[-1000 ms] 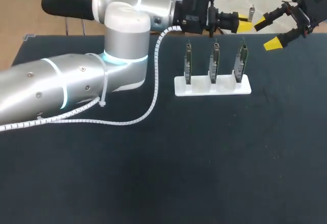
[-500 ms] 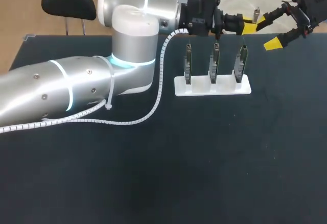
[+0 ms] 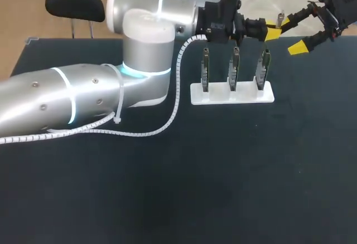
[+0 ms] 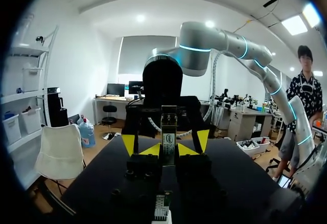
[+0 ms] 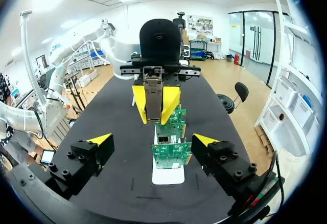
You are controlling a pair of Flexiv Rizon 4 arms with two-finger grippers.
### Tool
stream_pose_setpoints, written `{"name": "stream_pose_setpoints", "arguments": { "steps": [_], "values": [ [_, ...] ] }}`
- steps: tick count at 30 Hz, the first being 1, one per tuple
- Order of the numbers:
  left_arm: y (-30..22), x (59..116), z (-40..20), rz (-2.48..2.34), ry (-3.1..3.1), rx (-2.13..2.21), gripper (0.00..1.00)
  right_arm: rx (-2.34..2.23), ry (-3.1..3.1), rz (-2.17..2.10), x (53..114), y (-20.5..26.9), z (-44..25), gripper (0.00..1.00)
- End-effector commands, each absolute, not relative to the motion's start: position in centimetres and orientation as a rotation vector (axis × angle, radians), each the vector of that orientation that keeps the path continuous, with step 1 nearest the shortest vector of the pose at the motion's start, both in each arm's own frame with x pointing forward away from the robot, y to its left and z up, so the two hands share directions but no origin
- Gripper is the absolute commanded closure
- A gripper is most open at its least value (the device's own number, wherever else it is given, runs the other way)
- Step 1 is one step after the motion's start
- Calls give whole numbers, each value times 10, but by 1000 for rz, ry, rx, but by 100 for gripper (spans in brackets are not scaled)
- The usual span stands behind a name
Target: Pick up the optical module with the left hand, and insert it into the network port with the right hand.
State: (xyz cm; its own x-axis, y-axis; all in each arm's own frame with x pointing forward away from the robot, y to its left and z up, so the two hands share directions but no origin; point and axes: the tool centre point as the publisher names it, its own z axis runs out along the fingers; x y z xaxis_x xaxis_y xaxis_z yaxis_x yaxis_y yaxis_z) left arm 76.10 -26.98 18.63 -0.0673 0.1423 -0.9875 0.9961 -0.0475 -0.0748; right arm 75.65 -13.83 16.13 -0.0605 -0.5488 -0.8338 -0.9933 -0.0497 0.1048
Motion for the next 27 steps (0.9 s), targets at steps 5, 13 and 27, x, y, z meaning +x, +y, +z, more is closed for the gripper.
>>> {"name": "stream_pose_setpoints", "arguments": {
  "steps": [5,13,27],
  "values": [
    [-263,754,183,-1226,1357,1316,100,-1645,1658,998,755,-138,161,0],
    [-263,755,181,-1230,1354,1338,100,-1645,1658,998,755,-138,161,0],
    [-264,759,178,-1216,1363,1357,100,-1645,1658,998,755,-138,161,0]
  ]
}}
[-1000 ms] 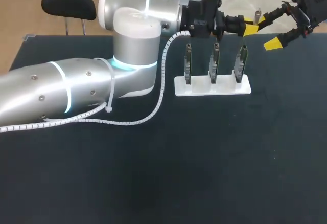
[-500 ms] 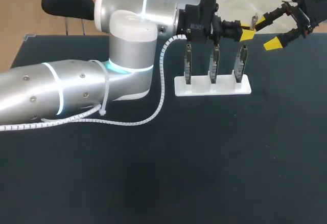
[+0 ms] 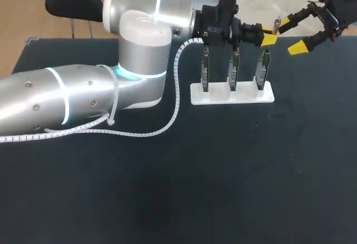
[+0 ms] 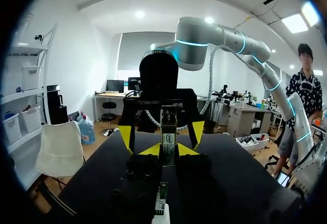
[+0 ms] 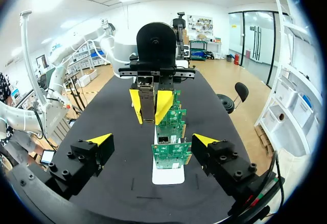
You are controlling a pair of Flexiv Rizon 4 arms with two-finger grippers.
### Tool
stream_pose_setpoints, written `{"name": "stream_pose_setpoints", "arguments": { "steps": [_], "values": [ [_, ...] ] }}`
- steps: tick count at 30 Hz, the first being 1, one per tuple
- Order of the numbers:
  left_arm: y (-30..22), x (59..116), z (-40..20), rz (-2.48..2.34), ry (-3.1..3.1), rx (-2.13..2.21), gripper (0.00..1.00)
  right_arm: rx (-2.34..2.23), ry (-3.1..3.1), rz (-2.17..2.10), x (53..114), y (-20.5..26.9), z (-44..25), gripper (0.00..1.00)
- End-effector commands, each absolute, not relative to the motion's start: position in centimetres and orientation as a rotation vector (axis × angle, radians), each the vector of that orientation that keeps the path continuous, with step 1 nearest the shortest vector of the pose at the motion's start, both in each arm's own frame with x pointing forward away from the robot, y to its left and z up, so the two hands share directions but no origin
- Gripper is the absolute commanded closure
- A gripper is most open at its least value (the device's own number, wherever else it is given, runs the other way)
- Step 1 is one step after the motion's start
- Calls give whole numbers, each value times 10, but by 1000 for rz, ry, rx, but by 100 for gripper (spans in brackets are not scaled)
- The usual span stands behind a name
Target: Pick up the optical module with the left hand, and insert it into the network port with the right hand.
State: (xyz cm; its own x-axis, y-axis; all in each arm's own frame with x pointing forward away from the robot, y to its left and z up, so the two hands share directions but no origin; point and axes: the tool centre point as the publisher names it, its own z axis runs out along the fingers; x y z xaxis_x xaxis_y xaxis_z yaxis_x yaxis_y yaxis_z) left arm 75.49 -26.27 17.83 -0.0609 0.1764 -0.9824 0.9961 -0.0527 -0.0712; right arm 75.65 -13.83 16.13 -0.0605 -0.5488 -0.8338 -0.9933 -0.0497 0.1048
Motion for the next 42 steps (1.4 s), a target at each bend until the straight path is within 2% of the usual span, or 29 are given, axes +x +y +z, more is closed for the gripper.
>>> {"name": "stream_pose_setpoints", "arguments": {
  "steps": [1,42],
  "values": [
    [-264,759,178,-1215,1363,1357,100,-1645,1658,998,755,-138,161,0],
    [-265,762,172,-1211,1378,1355,100,-1645,1658,998,755,-138,161,0]
  ]
}}
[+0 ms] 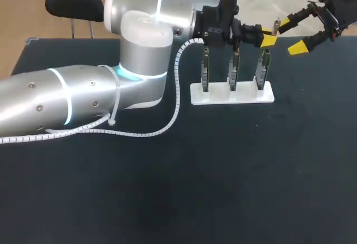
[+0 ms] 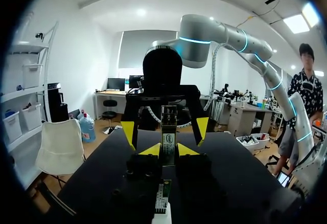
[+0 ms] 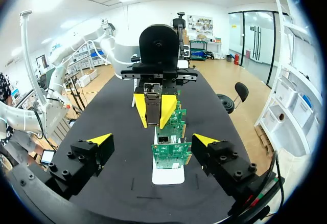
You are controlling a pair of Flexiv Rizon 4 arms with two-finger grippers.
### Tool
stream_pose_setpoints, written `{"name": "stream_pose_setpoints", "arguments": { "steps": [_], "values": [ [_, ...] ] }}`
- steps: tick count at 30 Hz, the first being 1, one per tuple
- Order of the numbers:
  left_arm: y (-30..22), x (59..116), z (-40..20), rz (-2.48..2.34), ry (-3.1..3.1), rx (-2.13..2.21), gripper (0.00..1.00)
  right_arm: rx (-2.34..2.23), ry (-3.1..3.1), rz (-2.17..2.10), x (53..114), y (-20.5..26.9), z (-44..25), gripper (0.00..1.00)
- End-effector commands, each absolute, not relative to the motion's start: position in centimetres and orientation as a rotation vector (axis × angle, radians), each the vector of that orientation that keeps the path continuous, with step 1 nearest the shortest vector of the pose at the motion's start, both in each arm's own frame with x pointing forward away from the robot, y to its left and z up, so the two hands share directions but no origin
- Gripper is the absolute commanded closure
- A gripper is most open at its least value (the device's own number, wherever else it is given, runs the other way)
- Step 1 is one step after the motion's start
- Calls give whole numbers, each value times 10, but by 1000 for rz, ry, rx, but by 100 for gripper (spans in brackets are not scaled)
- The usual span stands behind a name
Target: Pick up the optical module with the left hand, and insert it into the network port with the right hand.
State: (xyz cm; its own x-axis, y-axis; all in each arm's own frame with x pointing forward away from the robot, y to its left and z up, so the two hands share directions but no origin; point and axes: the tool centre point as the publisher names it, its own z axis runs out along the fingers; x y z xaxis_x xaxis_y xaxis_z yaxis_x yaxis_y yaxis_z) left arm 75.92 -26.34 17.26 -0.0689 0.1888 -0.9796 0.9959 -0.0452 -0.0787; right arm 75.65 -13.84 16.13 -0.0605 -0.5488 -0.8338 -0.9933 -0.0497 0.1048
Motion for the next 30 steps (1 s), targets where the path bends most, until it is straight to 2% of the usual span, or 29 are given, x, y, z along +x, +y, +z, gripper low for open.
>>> {"name": "stream_pose_setpoints", "arguments": {
  "steps": [1,15,30],
  "values": [
    [-265,762,172,-1211,1378,1355,100,-1645,1658,998,755,-138,161,0],
    [-265,762,172,-1211,1378,1355,100,-1604,1635,892,781,-144,177,0],
    [-265,762,172,-1211,1378,1355,100,-1589,1590,928,766,-125,196,0]
  ]
}}
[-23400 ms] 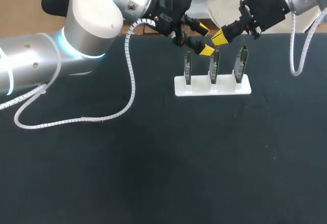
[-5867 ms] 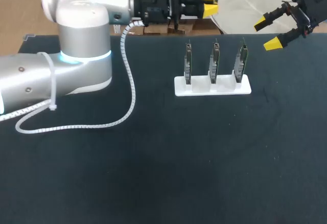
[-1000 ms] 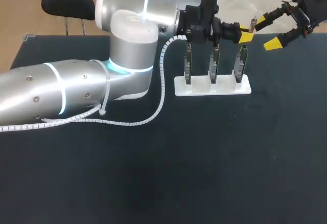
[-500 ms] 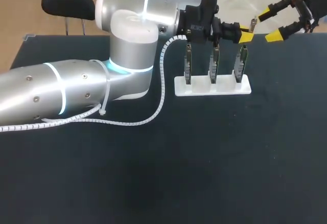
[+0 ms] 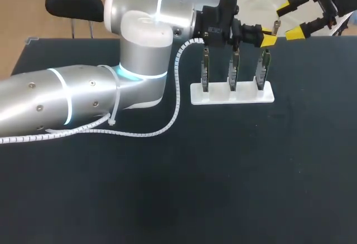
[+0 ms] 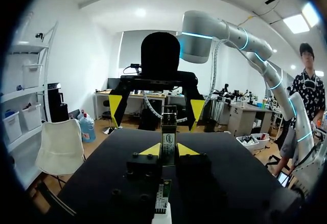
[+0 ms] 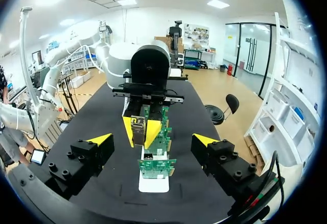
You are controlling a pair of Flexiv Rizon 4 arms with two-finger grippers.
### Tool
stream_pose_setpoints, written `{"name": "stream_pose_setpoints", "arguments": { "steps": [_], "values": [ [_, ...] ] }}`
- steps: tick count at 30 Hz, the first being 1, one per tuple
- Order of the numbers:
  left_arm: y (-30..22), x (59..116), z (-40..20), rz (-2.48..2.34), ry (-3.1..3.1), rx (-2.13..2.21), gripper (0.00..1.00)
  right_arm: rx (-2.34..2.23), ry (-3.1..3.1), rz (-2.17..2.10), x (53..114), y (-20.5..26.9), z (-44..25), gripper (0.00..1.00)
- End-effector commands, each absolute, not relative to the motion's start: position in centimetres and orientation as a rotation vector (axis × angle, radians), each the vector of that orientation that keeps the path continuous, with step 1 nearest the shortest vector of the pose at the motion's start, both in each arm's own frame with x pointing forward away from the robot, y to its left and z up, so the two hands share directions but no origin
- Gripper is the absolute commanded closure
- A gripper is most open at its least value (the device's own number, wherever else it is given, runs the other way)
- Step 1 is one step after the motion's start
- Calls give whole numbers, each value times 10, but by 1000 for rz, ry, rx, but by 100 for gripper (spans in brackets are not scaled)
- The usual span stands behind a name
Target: Pick up the optical module with the left hand, and insert it into the network port with the right hand.
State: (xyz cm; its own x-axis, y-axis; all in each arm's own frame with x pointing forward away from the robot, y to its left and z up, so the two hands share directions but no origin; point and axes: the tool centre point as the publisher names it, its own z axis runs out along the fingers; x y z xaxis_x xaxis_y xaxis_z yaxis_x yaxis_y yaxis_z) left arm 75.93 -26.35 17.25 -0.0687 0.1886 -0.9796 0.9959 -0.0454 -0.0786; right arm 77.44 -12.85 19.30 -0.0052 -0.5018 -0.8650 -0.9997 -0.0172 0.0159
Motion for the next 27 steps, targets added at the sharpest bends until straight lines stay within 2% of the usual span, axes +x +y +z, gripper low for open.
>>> {"name": "stream_pose_setpoints", "arguments": {
  "steps": [1,27],
  "values": [
    [-265,762,172,-1211,1378,1355,100,-1588,1590,930,764,-124,198,0],
    [-265,762,172,-1211,1378,1355,100,-1550,1588,928,751,-109,207,0]
  ]
}}
